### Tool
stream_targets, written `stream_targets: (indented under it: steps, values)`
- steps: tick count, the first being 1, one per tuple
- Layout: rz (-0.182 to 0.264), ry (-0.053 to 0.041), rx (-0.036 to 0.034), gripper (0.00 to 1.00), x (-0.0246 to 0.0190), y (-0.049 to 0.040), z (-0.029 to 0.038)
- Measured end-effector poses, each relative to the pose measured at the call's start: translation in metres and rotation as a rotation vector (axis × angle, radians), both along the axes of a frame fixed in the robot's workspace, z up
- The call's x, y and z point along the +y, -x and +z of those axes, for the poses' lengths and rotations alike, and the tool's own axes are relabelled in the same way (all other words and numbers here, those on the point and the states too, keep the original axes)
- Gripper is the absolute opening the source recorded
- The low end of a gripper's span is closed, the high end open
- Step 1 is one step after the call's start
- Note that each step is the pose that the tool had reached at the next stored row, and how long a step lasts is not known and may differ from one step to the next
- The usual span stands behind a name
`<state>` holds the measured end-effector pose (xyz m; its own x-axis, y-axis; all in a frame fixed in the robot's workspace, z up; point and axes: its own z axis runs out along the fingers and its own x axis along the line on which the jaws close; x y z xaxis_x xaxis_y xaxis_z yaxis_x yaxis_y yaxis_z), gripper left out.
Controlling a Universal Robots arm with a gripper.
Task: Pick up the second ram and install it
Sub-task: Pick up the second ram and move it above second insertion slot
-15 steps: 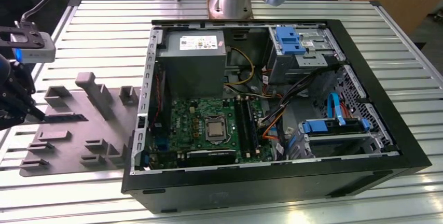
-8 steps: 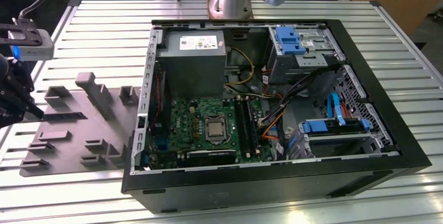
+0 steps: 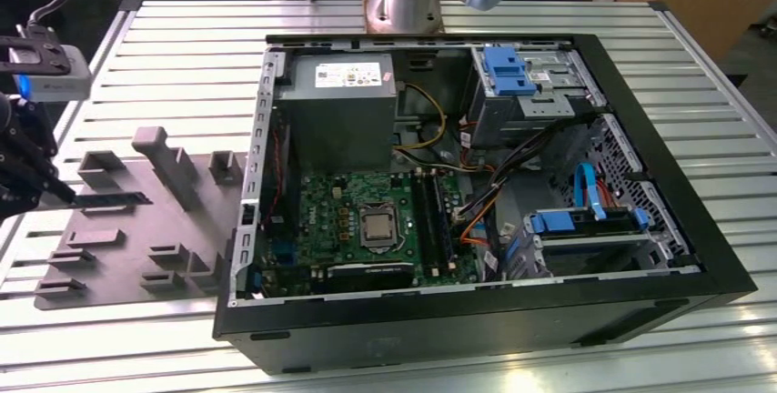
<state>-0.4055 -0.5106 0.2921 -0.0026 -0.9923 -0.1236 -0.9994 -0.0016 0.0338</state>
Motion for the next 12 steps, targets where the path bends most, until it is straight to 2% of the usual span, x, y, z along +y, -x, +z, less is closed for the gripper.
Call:
stream_targets:
  steps: [12]
  values:
    - [0.000, -0.0225, -0.0010, 0.12, 0.0000, 0.0001, 0.0067]
